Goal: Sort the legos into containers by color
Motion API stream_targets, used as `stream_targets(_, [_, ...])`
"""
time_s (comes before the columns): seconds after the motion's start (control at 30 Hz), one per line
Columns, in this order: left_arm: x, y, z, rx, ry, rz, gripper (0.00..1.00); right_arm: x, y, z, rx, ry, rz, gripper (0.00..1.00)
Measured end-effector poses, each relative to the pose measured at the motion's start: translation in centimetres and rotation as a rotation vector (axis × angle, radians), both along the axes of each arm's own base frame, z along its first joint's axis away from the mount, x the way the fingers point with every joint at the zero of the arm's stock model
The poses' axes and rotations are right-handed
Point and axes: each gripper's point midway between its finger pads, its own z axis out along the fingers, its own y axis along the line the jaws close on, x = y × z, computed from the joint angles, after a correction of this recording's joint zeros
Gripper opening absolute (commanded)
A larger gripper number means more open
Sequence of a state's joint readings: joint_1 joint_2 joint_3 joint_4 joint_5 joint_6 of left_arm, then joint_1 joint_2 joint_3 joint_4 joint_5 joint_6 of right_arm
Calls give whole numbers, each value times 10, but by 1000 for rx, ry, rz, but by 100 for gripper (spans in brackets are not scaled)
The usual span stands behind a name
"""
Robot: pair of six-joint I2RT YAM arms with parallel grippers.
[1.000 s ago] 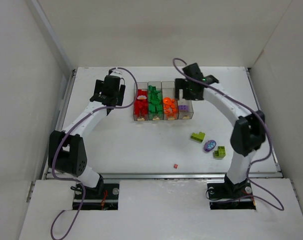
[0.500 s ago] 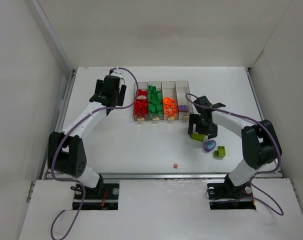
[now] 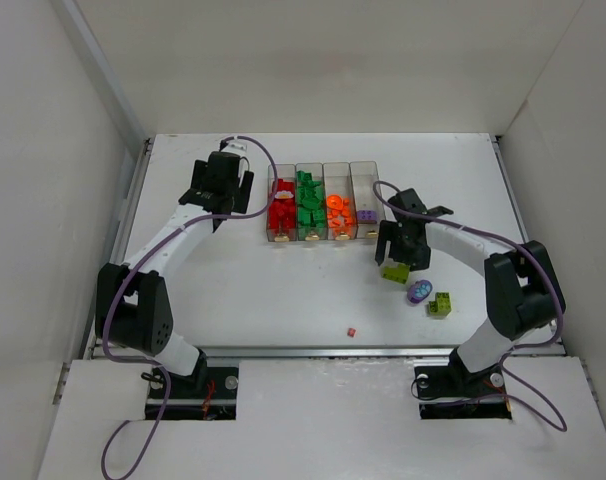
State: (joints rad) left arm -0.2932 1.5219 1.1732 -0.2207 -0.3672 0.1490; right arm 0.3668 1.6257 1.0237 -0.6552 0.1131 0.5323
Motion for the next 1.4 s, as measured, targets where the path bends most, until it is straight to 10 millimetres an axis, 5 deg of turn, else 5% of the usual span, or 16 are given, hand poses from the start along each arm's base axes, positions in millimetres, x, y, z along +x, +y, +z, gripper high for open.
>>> stream_targets(0.37, [0, -3, -1, -12, 3, -14, 82, -16, -5, -8, 11, 27, -20, 81])
stream_targets(1.03, [0, -9, -3, -33, 12, -42, 82, 4, -34, 30, -4, -155, -229, 77])
stream_targets(1.4, [-2, -9, 4, -40, -5, -44, 82, -19, -40, 0, -24, -82, -262, 68])
